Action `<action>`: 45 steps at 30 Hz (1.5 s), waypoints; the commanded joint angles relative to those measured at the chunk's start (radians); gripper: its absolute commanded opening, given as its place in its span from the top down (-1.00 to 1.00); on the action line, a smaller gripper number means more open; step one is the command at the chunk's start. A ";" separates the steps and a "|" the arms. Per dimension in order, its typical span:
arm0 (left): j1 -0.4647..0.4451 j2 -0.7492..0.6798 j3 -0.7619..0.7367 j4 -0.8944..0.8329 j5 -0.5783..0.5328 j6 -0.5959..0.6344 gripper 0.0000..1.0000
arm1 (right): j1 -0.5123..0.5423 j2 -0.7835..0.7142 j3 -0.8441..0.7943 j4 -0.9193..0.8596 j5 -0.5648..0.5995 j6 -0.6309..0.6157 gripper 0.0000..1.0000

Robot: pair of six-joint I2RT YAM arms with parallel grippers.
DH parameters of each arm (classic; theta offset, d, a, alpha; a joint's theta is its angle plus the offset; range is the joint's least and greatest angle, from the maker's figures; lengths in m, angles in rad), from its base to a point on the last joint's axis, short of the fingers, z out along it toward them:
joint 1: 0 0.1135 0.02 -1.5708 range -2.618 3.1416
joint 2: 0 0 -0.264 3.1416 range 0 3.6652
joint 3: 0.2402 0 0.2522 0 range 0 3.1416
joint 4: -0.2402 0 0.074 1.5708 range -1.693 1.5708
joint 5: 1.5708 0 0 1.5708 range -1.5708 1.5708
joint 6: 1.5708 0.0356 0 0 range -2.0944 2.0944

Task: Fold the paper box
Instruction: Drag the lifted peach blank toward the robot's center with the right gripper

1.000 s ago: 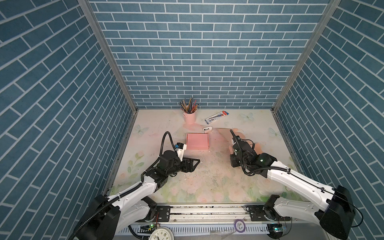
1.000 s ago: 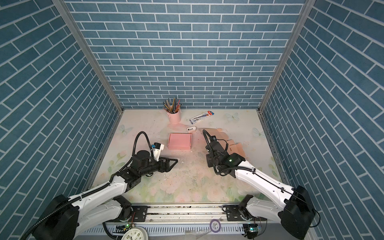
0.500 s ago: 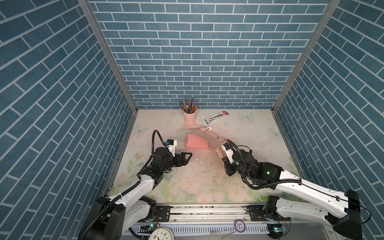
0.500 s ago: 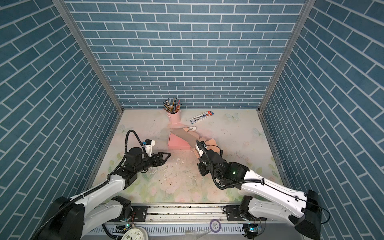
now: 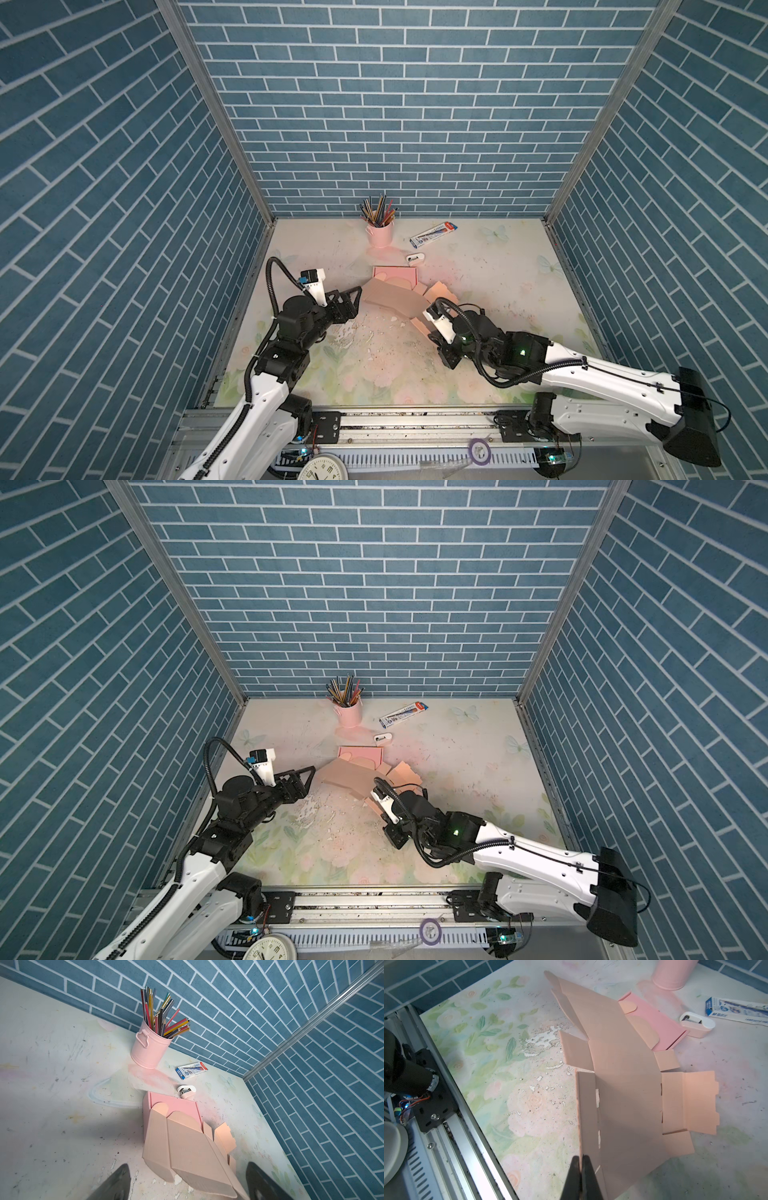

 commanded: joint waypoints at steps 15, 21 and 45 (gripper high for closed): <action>0.004 0.079 0.053 -0.101 0.073 0.077 -0.75 | 0.086 0.187 0.045 -0.033 -0.210 -0.115 0.99; 0.006 0.085 0.043 -0.097 0.082 0.079 -0.75 | 0.108 0.209 0.037 -0.045 -0.249 -0.123 0.97; -0.055 0.107 -0.029 -0.022 0.057 0.057 -0.75 | 0.116 0.306 0.101 -0.115 -0.118 -0.019 0.41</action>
